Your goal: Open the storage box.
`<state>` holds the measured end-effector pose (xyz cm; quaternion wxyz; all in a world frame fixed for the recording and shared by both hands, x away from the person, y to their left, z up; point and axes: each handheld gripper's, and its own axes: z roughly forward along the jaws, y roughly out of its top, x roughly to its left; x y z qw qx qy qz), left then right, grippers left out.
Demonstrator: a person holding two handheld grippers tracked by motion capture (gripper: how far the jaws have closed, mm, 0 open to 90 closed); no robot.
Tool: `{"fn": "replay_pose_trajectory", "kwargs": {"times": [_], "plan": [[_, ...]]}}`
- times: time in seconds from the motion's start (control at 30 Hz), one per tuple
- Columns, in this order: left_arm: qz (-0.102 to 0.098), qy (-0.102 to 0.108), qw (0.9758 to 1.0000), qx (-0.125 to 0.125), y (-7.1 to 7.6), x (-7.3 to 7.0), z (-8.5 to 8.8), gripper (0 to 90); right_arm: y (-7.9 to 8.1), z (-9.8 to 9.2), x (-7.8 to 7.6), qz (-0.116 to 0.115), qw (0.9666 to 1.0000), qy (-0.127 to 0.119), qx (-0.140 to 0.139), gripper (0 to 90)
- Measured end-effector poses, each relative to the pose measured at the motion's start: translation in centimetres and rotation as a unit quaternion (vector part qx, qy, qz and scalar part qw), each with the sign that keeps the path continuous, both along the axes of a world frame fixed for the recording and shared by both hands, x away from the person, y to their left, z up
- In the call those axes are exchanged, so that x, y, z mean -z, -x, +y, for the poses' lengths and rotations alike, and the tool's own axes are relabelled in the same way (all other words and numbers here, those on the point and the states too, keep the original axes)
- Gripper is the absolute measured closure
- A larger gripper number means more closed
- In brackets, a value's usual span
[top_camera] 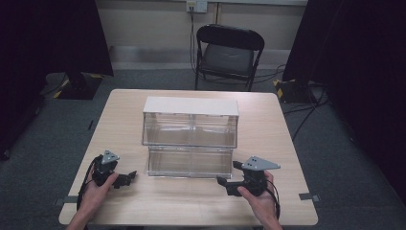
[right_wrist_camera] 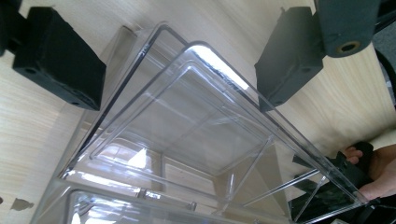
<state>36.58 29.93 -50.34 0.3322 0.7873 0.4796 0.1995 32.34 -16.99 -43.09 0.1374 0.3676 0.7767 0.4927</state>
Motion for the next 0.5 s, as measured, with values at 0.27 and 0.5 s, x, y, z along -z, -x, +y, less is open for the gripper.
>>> {"fn": "replay_pose_trajectory", "kwargs": {"times": [0.27,0.5], "plan": [[0.000,0.001,1.0000,-0.001,0.00,0.01,-0.02,0.0,-0.02,-0.01,-0.13,-0.001,1.0000,-0.002,-0.001,15.5],[0.000,0.001,1.0000,-0.001,0.00,0.00,-0.02,0.0,-0.03,-0.09,-0.54,-0.003,1.0000,-0.008,-0.001,15.5]]}}
